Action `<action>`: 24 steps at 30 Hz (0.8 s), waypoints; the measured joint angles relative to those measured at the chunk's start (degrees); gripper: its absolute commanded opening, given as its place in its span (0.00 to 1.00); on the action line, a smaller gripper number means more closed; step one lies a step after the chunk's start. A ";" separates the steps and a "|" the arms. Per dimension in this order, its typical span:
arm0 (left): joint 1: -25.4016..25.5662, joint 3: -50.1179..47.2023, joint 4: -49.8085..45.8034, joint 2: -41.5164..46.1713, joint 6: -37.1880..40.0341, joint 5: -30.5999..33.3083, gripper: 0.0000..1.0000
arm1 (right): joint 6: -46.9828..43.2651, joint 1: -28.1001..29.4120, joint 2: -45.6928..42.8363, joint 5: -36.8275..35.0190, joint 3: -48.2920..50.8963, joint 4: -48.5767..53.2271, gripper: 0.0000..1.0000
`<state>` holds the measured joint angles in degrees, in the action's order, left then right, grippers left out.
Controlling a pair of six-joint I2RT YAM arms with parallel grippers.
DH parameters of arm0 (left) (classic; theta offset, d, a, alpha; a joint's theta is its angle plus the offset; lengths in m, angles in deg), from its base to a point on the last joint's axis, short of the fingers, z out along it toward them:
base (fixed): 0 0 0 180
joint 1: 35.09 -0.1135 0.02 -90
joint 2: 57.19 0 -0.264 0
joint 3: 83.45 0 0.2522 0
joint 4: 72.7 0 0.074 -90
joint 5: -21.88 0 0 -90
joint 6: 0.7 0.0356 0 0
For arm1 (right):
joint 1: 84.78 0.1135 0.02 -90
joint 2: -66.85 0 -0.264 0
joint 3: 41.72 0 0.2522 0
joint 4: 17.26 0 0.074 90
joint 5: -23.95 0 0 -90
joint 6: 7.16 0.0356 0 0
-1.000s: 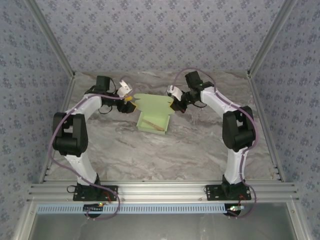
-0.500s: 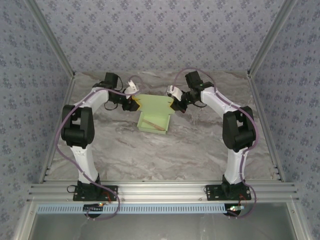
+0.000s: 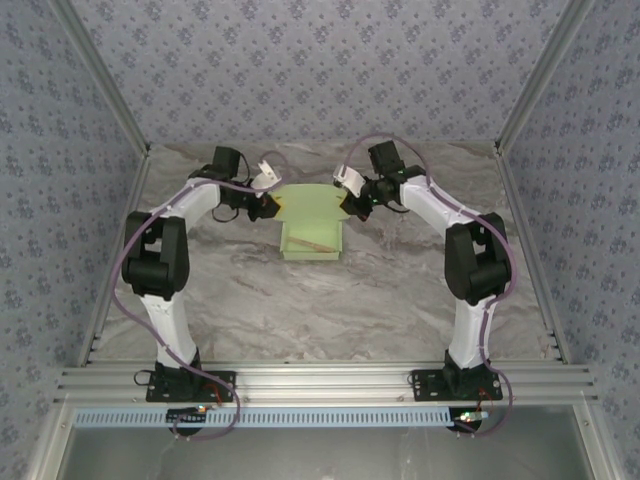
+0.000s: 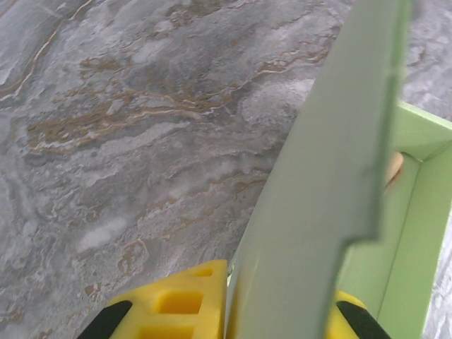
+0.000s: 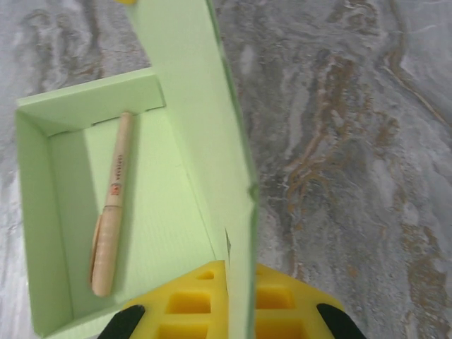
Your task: Fold the paper box
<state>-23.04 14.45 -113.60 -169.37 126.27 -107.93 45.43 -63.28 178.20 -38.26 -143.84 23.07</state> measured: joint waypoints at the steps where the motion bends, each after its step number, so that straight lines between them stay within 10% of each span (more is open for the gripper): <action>1: 0.31 -0.55 1.07 0.48 -2.47 1.51 0.11 | 1.55 0.59 -0.39 -1.99 0.46 -0.96 0.04; 24: 5.38 -9.70 19.10 6.16 -40.22 25.00 0.05 | 40.94 15.04 -1.86 -41.46 2.54 -7.61 0.09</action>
<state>-17.66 4.74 -94.49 -163.21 86.06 -82.93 86.37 -48.24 176.34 -79.73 -141.30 15.46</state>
